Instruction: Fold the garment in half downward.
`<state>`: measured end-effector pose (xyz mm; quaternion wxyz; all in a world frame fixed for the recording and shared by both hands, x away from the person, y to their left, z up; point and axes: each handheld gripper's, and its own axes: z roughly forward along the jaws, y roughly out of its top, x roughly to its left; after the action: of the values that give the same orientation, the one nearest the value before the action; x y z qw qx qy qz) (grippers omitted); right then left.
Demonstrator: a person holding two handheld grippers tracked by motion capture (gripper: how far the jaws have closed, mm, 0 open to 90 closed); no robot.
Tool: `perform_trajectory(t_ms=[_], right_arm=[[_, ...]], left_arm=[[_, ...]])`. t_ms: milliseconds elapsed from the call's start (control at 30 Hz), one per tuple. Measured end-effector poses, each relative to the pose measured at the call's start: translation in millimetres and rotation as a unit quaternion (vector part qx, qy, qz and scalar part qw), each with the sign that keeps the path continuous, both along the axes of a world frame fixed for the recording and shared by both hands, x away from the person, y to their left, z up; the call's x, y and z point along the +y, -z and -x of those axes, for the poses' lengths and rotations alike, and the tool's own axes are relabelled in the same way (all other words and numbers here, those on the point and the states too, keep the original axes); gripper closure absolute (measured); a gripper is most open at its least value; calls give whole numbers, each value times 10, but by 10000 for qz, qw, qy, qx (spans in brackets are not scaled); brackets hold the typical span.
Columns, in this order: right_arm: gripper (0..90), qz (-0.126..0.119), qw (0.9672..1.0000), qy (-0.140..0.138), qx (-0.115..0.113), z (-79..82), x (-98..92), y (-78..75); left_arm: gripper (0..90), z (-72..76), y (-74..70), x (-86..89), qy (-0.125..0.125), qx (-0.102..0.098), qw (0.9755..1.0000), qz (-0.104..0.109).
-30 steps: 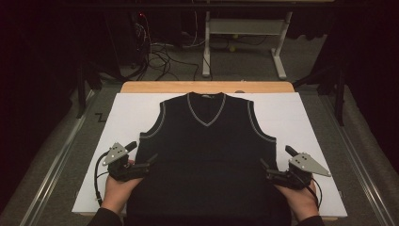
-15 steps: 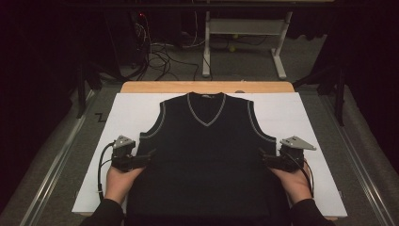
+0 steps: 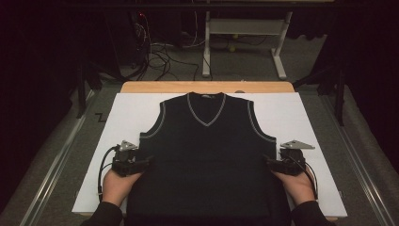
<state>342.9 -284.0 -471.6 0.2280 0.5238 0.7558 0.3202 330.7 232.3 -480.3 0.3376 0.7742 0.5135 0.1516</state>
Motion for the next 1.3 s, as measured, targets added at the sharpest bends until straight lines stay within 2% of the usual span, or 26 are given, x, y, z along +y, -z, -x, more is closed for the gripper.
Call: perform_trajectory(t_ms=[33,133,167,200,233,267,367,400,433,467,600,700,800,833,867,967,1033,1300], right_arm=[[328,52,10000,-47,-16,10,13,-1],[439,24,9999,-139,14,26,36,-12],[439,24,9999,-139,14,26,36,-12],[509,28,9998,-216,23,38,60,-17],[509,28,9998,-216,23,38,60,-17],[580,6,9995,-300,42,35,68,-25],[683,-56,9994,-330,72,33,73,-26],[683,-56,9994,-330,72,33,73,-26],[757,-74,9993,-356,97,22,80,-30],[790,-82,9993,-361,109,20,92,-31],[824,30,9990,-435,34,32,124,-29],[827,24,9989,-466,-54,48,112,-26],[828,52,9988,-472,-119,78,96,-39],[828,52,9988,-472,-119,78,96,-39],[827,49,9985,-504,-209,112,76,-54],[828,59,9978,-569,-325,169,39,-83],[828,18,9978,-560,-344,215,15,-102],[827,-64,9957,-727,-571,413,-52,-218]], left_arm=[[308,10,-1,-2,14,-38,10000,-58],[396,22,3,-1,8,-70,10000,-51],[423,22,3,-1,8,-70,10000,-51],[458,31,5,-4,39,-77,10000,-26],[473,31,5,-4,39,-77,10000,-26],[496,27,6,1,23,-50,10000,21],[558,21,12,25,-16,-42,9999,111],[589,21,12,25,-16,-42,9999,111],[624,21,15,24,49,-33,9999,157],[650,22,16,16,63,-43,9999,147],[745,25,17,24,114,-7,9995,294],[771,30,14,28,118,-13,9994,313],[778,57,-10,52,168,-104,9984,531],[778,57,-10,52,168,-104,9984,531],[778,74,-36,71,182,-145,9979,611],[778,100,-63,92,220,-185,9976,632],[778,164,-97,133,229,-213,9962,808],[778,346,-206,172,380,-309,9949,883]])
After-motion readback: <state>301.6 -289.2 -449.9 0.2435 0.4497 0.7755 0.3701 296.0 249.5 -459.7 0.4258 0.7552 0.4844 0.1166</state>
